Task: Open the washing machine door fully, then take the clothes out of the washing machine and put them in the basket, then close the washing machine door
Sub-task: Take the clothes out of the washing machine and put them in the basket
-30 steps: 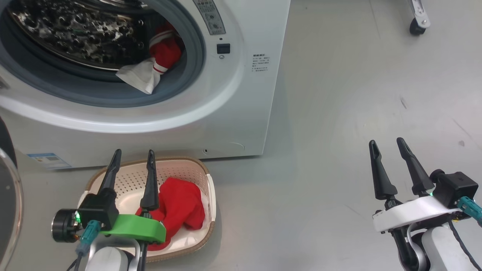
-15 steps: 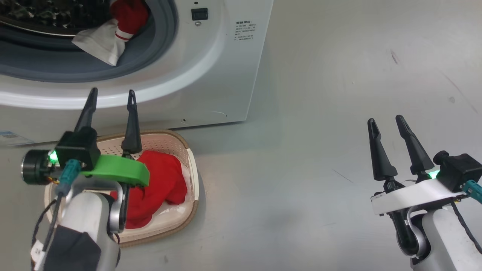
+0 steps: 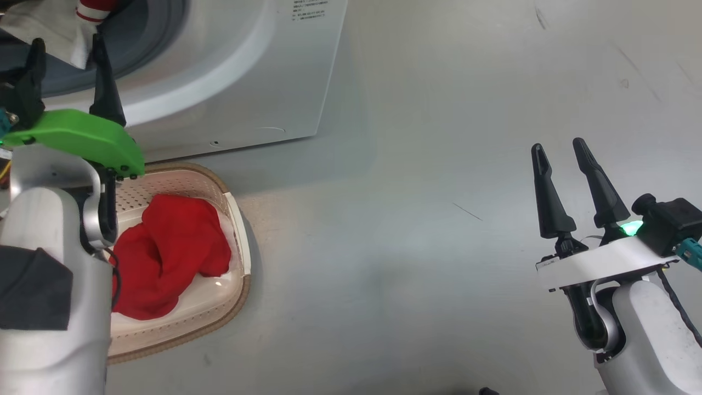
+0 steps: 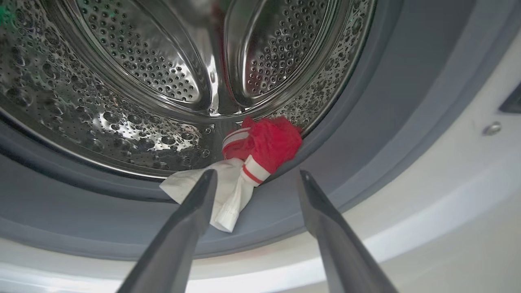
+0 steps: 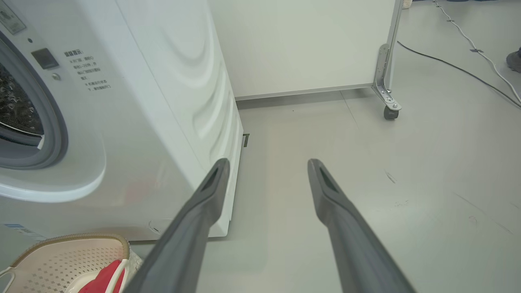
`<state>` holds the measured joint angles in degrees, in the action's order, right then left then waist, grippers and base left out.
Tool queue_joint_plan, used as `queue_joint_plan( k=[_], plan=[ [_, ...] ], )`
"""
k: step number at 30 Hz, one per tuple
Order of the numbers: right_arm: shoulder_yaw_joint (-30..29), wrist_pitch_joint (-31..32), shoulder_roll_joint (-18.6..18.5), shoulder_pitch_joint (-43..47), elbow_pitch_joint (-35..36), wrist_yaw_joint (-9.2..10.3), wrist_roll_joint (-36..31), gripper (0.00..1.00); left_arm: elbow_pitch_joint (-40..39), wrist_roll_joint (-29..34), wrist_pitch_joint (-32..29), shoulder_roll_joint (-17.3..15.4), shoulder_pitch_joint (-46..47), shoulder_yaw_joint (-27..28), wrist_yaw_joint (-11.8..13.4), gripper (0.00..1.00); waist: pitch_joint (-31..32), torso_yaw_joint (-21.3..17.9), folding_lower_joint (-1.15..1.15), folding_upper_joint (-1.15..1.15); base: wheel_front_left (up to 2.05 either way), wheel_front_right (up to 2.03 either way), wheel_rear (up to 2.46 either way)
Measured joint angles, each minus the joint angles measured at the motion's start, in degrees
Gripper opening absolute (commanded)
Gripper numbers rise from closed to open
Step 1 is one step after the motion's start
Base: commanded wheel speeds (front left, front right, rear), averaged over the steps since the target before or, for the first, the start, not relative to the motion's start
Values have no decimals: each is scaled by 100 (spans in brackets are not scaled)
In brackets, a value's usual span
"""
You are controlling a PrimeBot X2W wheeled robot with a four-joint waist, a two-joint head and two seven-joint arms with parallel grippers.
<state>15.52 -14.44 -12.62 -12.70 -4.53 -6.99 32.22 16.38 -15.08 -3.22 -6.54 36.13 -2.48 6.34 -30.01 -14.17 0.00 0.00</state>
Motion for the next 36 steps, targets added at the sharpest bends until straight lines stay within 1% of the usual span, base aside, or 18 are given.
queue_joint_plan(
  k=[5,9,13,22,25,36],
  plan=[
    [10,0,-7,-42,-8,0,4,100,385,-34,-305,-58,409,32,0,100,-177,-137,0,0,0,0,0],
    [30,0,-26,-126,-16,0,13,100,651,-33,-397,-78,717,31,1,100,-270,-205,0,0,0,0,0],
    [85,0,-59,-151,-15,0,13,100,906,-24,-611,-122,985,56,1,100,-330,-237,0,0,0,0,0],
    [143,0,-73,-321,63,0,35,100,1334,4,-893,-220,1540,207,44,100,-522,-294,0,0,0,0,0],
    [190,0,-70,-371,80,0,49,100,1485,23,-951,-268,1688,213,44,100,-593,-324,0,0,0,0,0],
    [227,0,-76,-464,80,0,54,100,2048,55,-1032,-258,2241,175,44,100,-747,-372,0,0,0,0,0]
  ],
)
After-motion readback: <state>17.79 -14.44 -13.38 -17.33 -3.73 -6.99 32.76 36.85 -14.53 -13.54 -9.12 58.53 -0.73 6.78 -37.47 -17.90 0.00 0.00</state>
